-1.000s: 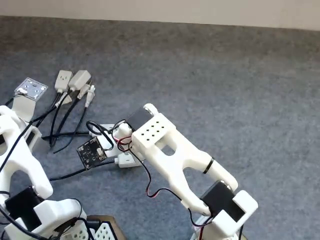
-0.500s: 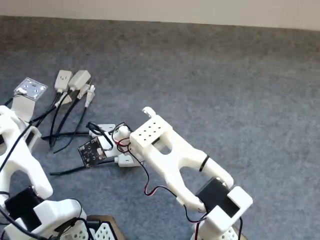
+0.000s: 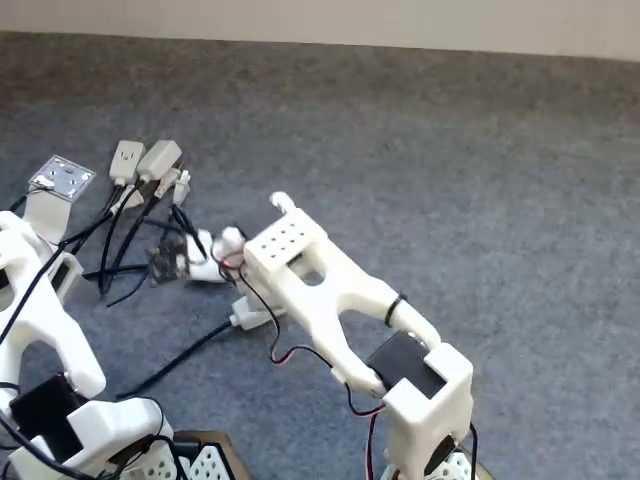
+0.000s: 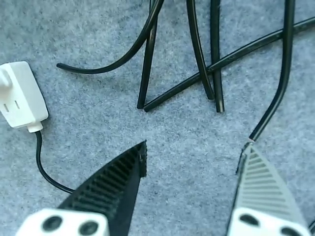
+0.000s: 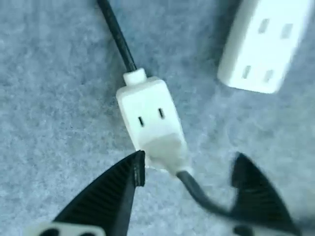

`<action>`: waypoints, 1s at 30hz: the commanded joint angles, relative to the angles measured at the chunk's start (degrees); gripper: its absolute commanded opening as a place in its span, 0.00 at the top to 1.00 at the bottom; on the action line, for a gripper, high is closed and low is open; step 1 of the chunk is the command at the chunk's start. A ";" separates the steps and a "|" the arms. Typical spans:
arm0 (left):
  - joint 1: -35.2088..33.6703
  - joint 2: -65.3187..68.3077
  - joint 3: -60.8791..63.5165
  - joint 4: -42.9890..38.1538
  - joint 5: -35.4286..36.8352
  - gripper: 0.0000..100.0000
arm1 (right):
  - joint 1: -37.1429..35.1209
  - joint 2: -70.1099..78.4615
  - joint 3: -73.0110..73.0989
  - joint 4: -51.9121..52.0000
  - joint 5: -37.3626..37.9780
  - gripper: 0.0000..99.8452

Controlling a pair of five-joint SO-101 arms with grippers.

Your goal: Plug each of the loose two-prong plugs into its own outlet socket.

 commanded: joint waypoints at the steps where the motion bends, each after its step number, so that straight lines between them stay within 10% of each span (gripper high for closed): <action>1: 0.22 -0.66 -0.22 -0.26 0.26 0.70 | 0.92 -1.63 -17.98 9.19 -6.24 0.66; 8: 2.59 -0.75 -0.66 -0.26 1.32 0.70 | 3.65 -1.54 -47.43 25.36 -15.65 0.66; 13: 8.13 -0.84 -3.56 -0.26 8.18 0.70 | 9.80 -2.24 -56.75 25.19 -38.07 0.66; 18: 15.60 -0.84 -12.62 6.68 17.23 0.70 | 20.53 -9.36 -48.48 25.19 -47.30 0.66; 30: 41.19 -1.27 -27.38 24.18 23.65 0.70 | 41.01 -32.22 -12.53 22.20 -42.29 0.66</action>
